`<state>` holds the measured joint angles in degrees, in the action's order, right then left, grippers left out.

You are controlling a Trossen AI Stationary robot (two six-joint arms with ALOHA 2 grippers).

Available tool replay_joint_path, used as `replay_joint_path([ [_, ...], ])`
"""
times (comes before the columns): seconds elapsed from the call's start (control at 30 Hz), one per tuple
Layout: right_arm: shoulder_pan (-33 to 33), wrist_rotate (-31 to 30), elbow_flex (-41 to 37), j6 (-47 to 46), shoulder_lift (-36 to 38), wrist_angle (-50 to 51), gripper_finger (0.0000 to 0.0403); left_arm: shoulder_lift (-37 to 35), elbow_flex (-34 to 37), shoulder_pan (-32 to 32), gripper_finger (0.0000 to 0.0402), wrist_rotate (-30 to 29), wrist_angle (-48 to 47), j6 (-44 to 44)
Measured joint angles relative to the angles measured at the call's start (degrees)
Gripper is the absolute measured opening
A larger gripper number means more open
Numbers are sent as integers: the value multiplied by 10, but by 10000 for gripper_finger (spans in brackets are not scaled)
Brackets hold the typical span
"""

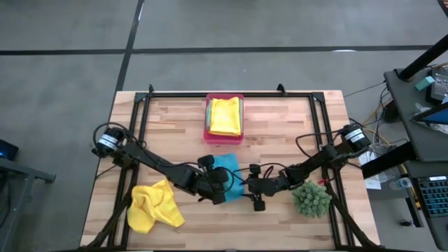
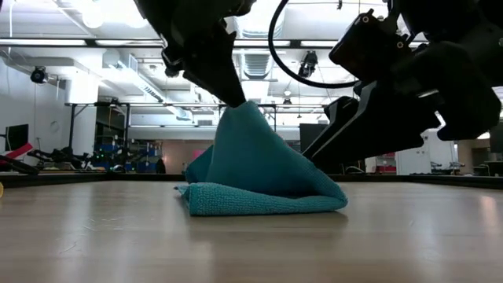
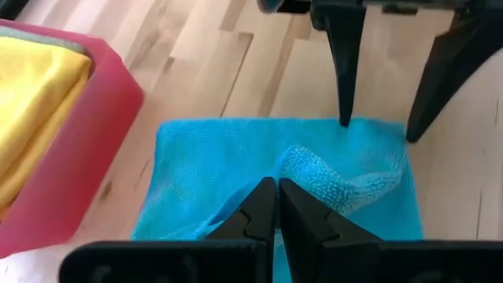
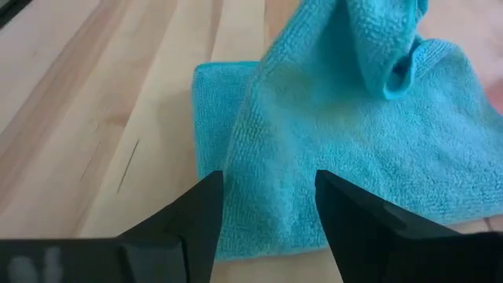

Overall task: Fold microfiber towels
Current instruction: Fold the blue towel

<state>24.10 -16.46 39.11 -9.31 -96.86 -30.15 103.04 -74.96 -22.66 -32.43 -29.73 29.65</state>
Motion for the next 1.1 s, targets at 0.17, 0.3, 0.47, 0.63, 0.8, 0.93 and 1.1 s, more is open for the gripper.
replay_joint_path([
  [0.17, 0, -1, 2, -14, -13, -19, 189, 0, -1, 5, 1, -20, 21, 0],
  [0.3, 0, -1, 8, -23, -18, -20, 189, -1, -6, 10, 1, -22, 23, -2],
  [0.47, 0, -30, 9, -38, -18, -15, 170, -1, -12, 11, 1, -22, 23, -19],
  [0.63, 0, -46, 9, -38, -18, -17, 83, -1, -13, 11, 1, -22, 23, -34],
  [0.8, 7, -46, 9, -45, -18, -15, 17, -1, -13, 9, 1, -19, 23, -42],
  [0.93, 17, -64, 9, -66, -16, -11, 10, -1, -9, 0, 1, 25, 23, -61],
  [1.1, 38, -120, 9, -104, -15, 27, 9, 2, 17, -25, 1, 51, 27, -58],
])
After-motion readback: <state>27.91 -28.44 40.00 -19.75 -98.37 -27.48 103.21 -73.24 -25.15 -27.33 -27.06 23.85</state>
